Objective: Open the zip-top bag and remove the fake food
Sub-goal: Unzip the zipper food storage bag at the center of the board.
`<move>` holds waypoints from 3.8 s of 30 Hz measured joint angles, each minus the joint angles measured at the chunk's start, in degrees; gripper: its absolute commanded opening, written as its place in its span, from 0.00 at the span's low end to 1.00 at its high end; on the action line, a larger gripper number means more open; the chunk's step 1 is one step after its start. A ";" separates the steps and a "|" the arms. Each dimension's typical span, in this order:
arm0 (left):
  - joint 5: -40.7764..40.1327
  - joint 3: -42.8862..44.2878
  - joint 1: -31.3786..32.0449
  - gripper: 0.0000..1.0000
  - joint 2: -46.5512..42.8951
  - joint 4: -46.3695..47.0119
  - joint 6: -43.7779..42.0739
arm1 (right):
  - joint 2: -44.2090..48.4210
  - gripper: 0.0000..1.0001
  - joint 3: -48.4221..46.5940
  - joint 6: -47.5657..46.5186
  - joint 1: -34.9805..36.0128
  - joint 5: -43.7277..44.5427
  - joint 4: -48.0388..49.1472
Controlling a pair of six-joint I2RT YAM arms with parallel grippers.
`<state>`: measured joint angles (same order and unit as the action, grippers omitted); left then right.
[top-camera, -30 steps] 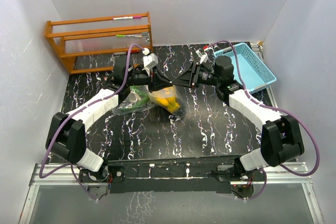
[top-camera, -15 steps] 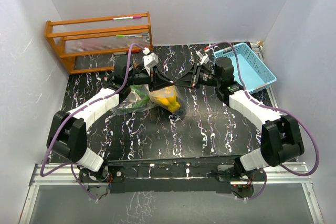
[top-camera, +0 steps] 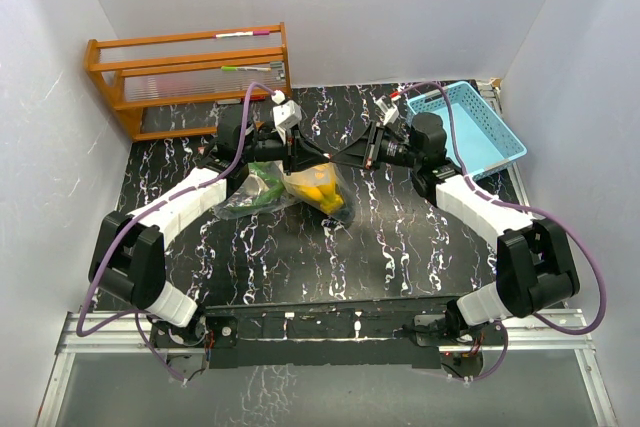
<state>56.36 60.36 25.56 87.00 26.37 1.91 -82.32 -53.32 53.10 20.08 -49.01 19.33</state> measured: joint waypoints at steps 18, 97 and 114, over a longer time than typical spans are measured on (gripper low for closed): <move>-2.86 -0.07 -0.04 0.07 -0.55 -2.82 -2.67 | 0.94 0.08 2.14 2.82 -2.89 -1.95 5.20; 24.17 1.77 -4.46 0.46 13.16 44.13 33.11 | 3.34 0.08 4.37 -33.07 3.54 4.26 -4.09; 25.59 7.93 -5.88 0.45 24.24 64.37 56.30 | 3.32 0.08 4.37 -32.85 3.54 4.17 -4.09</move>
<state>81.95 68.29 19.68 111.24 90.74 58.22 -79.00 -48.95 20.25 23.62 -44.84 15.25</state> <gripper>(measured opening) 0.453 0.077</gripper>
